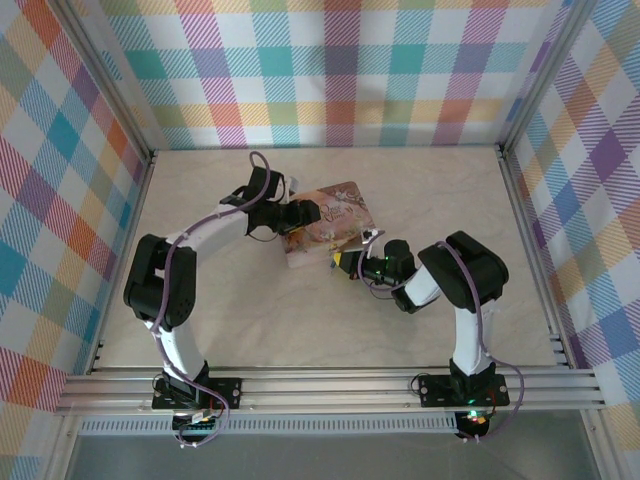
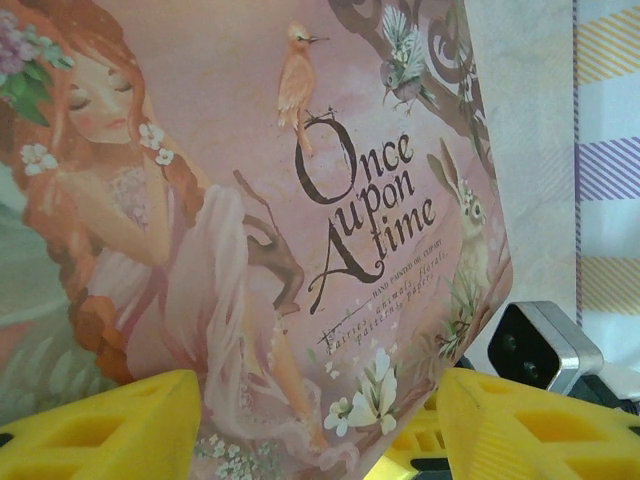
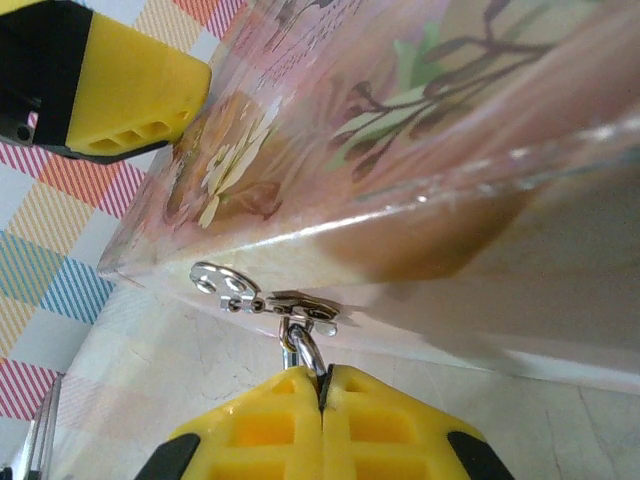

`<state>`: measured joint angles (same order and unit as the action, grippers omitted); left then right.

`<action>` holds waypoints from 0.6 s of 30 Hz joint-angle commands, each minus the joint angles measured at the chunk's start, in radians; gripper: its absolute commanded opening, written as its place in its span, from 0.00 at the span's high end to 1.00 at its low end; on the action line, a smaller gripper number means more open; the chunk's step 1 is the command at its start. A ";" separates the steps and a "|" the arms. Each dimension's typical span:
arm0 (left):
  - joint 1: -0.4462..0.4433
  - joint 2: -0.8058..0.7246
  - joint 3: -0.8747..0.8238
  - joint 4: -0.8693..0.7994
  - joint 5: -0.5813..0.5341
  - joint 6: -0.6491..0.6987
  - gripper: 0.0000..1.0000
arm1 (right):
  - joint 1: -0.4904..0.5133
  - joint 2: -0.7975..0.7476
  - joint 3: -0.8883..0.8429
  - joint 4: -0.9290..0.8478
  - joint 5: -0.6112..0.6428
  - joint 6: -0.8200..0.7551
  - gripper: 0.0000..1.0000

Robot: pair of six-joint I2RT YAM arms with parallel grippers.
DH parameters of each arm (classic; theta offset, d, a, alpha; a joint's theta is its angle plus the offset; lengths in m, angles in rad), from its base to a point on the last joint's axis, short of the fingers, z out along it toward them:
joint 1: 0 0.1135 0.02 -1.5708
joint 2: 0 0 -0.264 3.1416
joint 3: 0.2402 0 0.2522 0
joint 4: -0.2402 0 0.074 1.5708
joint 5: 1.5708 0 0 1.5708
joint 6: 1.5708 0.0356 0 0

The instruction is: Unlock the padlock with the key

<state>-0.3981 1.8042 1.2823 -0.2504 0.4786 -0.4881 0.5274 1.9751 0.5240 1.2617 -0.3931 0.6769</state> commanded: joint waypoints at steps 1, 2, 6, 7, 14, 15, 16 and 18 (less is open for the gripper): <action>-0.011 -0.026 -0.059 -0.068 -0.011 0.011 0.36 | 0.003 -0.044 -0.011 0.080 0.026 0.036 1.00; -0.013 -0.033 -0.066 -0.068 -0.014 0.010 0.36 | 0.003 -0.046 -0.010 0.081 0.031 0.041 1.00; -0.023 -0.061 -0.093 -0.067 -0.018 0.005 0.36 | 0.000 -0.050 -0.012 0.084 0.061 0.069 1.00; -0.027 -0.066 -0.098 -0.068 -0.019 0.004 0.36 | 0.000 -0.049 -0.013 0.091 0.066 0.077 1.00; -0.040 -0.094 -0.130 -0.068 -0.034 -0.002 0.35 | -0.010 -0.048 -0.018 0.116 0.089 0.115 1.00; -0.039 -0.097 -0.134 -0.067 -0.038 -0.003 0.35 | -0.014 -0.048 -0.017 0.116 0.093 0.120 1.00; -0.040 -0.099 -0.138 -0.068 -0.040 -0.003 0.35 | -0.018 -0.048 -0.017 0.117 0.095 0.126 1.00; -0.040 -0.100 -0.140 -0.066 -0.040 -0.003 0.35 | -0.025 -0.047 -0.014 0.119 0.097 0.137 1.00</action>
<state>-0.4309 1.7145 1.1767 -0.2337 0.4587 -0.4847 0.5220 1.9659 0.5121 1.2736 -0.3290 0.7826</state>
